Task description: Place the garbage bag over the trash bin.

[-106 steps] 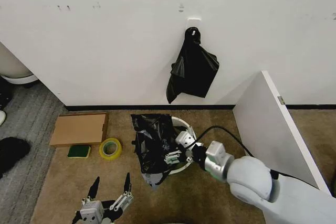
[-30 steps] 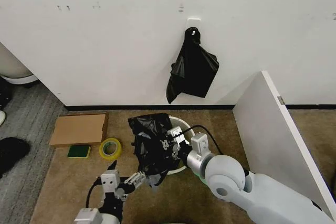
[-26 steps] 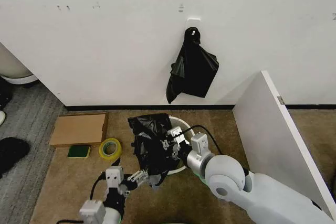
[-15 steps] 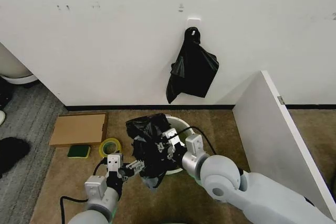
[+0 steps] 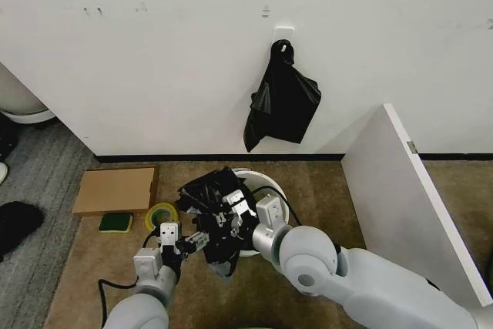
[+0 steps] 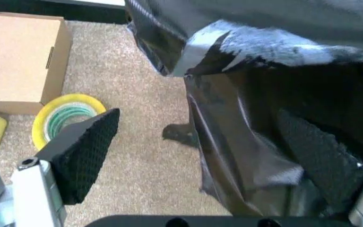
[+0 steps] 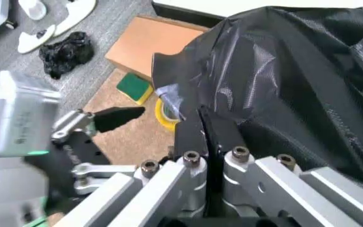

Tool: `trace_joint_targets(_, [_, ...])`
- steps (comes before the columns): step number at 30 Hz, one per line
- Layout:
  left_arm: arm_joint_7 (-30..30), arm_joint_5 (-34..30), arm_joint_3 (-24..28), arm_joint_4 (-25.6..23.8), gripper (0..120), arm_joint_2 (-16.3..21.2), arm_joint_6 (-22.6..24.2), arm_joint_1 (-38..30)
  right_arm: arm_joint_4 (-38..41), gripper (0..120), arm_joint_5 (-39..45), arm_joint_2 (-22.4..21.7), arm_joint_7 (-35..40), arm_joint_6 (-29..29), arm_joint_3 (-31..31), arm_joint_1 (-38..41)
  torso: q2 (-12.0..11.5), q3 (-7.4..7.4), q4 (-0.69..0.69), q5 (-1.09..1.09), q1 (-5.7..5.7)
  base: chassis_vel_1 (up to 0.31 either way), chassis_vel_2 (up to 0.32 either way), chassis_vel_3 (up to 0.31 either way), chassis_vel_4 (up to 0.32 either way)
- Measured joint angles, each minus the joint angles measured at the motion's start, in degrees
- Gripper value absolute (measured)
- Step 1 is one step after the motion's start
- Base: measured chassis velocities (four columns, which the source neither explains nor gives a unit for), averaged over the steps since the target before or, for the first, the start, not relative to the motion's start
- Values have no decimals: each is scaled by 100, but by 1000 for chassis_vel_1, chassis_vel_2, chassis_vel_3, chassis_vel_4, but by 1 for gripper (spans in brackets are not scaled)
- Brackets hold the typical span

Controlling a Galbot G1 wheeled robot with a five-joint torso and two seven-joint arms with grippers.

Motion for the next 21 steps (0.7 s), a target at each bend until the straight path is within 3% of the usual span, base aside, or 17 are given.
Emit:
trace_joint_targets(5, [-13, -72, 28, 213, 98, -71, 2, -239, -17, 0, 61, 4, 20, 0, 32, 20, 0, 0, 0, 1, 0, 0, 0, 0, 0])
trace_joint_targets(13, [-115, -849, 169, 321, 97, -243, 0, -632, -40, 0, 84, -71, 15, 2, 117, 35, 0, 0, -1, 1, 0, 0, 0, 0, 0])
trace_joint_targets(21, [-11, -971, 150, -154, 98, -149, 26, -318, -49, 0, 93, -145, -12, 5, 194, 16, 0, 0, 1, 2, -1, 0, 0, 0, 0])
